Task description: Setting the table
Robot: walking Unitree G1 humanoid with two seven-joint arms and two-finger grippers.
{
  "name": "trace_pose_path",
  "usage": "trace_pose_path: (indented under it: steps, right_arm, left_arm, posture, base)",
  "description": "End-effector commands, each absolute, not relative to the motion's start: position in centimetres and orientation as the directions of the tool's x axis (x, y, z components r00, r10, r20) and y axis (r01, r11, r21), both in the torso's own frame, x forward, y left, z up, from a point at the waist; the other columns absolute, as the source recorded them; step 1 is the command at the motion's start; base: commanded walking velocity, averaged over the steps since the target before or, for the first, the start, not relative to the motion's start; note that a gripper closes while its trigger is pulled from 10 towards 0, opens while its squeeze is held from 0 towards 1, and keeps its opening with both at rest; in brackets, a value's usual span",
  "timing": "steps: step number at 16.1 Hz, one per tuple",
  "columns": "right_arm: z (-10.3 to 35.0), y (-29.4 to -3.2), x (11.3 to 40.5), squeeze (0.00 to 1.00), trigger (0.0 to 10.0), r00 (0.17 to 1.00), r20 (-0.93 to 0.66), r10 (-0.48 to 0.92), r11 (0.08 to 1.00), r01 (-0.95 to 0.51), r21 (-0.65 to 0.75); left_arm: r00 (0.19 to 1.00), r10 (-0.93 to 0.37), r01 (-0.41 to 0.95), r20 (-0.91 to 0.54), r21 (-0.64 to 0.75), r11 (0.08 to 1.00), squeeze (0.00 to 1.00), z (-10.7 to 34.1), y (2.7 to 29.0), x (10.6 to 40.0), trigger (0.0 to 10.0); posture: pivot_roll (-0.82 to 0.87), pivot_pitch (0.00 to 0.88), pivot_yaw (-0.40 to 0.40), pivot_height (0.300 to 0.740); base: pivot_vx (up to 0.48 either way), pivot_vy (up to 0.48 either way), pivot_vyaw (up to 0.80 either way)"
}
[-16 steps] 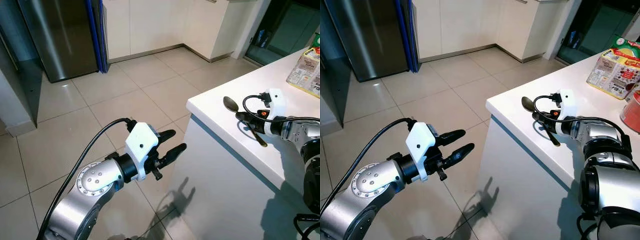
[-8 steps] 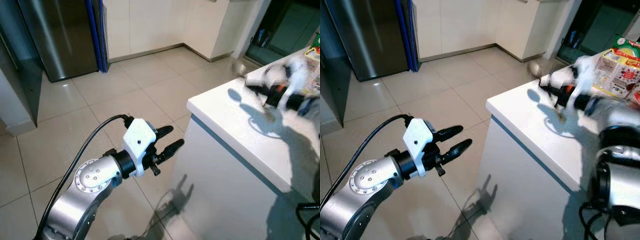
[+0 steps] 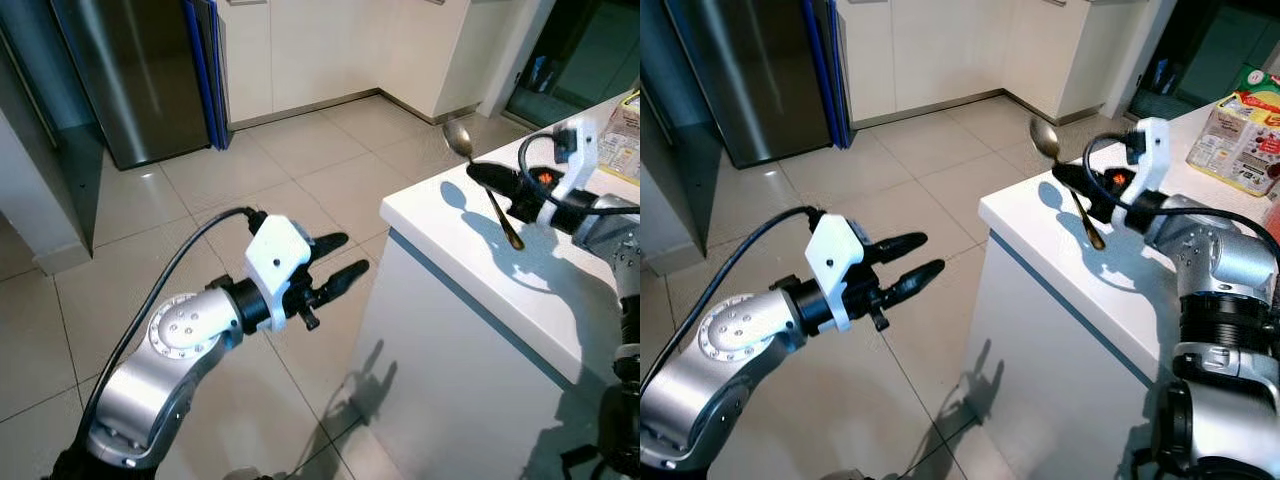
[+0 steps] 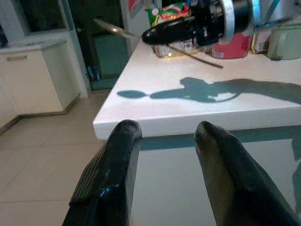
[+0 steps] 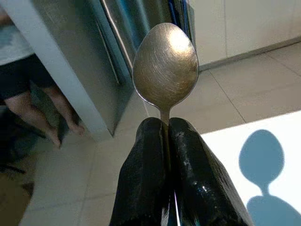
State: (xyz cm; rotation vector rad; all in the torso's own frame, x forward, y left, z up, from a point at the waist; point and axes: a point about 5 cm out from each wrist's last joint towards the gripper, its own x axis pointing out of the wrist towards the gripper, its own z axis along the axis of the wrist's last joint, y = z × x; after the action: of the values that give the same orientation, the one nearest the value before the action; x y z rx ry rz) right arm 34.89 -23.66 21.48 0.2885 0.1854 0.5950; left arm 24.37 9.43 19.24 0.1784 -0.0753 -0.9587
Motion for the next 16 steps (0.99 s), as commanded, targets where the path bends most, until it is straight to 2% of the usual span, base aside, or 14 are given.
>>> trace_pose_path:
  steps: [1, 4, 6, 7, 8, 9, 13, 14, 15, 16]
  right_arm:
    - [21.6, -23.5, 34.7, 0.0, 0.0, 0.823, -0.072, 0.564, 0.791, -0.514, 0.331]
    - [21.5, -22.1, 34.5, 0.0, 0.0, 0.85, -0.036, 0.526, 0.799, -0.479, 0.364]
    - [22.1, -21.8, 35.5, 0.0, 0.0, 0.867, -0.028, 0.498, 0.828, -0.466, 0.313]
    - [22.4, -21.9, 35.8, 0.0, 0.0, 0.872, -0.025, 0.489, 0.835, -0.46, 0.301]
    - [23.1, -22.3, 36.4, 0.0, 0.0, 0.883, -0.025, 0.469, 0.852, -0.445, 0.276]
    - [23.2, -22.4, 36.6, 0.0, 0.0, 0.889, -0.032, 0.456, 0.862, -0.433, 0.263]
    - [23.7, -22.7, 36.8, 0.0, 0.0, 0.897, -0.026, 0.442, 0.871, -0.422, 0.253]
    - [22.9, -22.1, 36.6, 0.0, 0.0, 0.89, -0.037, 0.454, 0.869, -0.434, 0.239]
    - [22.7, -22.0, 36.4, 0.0, 0.0, 0.893, -0.035, 0.449, 0.869, -0.428, 0.248]
    - [22.2, -21.8, 35.8, 0.0, 0.0, 0.906, -0.025, 0.422, 0.875, -0.399, 0.275]
  left_arm:
    - [0.57, -0.821, 0.809, -0.011, 0.182, 0.559, 0.0, 19.4, 9.7, 24.6, 10.0]
    - [0.574, -0.818, 0.801, 0.04, 0.177, 0.571, 0.0, 20.3, 9.8, 25.4, 10.0]
    - [0.661, -0.749, 0.723, 0.043, 0.23, 0.651, 0.0, 21.0, 10.8, 29.2, 10.0]
    - [0.657, -0.753, 0.728, 0.038, 0.229, 0.647, 0.0, 21.1, 11.0, 29.9, 10.0]
    - [0.608, -0.793, 0.764, -0.026, 0.29, 0.576, 0.0, 20.9, 11.0, 30.9, 10.0]
    - [0.582, -0.812, 0.783, -0.031, 0.29, 0.55, 0.0, 21.0, 10.9, 31.0, 10.0]
    - [0.584, -0.811, 0.777, -0.017, 0.298, 0.554, 0.0, 21.2, 10.8, 31.1, 10.0]
    - [0.645, -0.764, 0.726, -0.011, 0.323, 0.608, 0.0, 21.1, 11.8, 31.7, 10.0]
    - [0.664, -0.748, 0.708, 0.002, 0.319, 0.63, 0.0, 21.2, 12.1, 31.7, 10.0]
    - [0.78, -0.623, 0.592, 0.049, 0.263, 0.762, 0.0, 21.8, 13.3, 32.3, 10.0]
  posture:
    - [0.07, 0.0, -0.05, 0.74]
    - [0.09, 0.0, -0.043, 0.74]
    - [0.07, 0.0, -0.018, 0.74]
    - [0.07, 0.0, -0.018, 0.74]
    - [0.06, 0.0, -0.013, 0.74]
    - [0.05, 0.0, -0.01, 0.74]
    - [0.09, 0.0, -0.043, 0.74]
    - [0.11, 0.0, -0.049, 0.74]
    - [0.11, 0.0, -0.047, 0.74]
    - [0.11, 0.0, -0.032, 0.74]
  base:
    - [0.0, 0.0, 0.0]
    - [0.0, 0.0, 0.0]
    - [0.0, 0.0, 0.0]
    - [0.0, 0.0, 0.0]
    - [0.0, 0.0, 0.0]
    - [0.0, 0.0, 0.0]
    - [0.0, 0.0, 0.0]
    - [0.0, 0.0, 0.0]
    - [0.0, 0.0, 0.0]
    - [0.0, 0.0, 0.0]
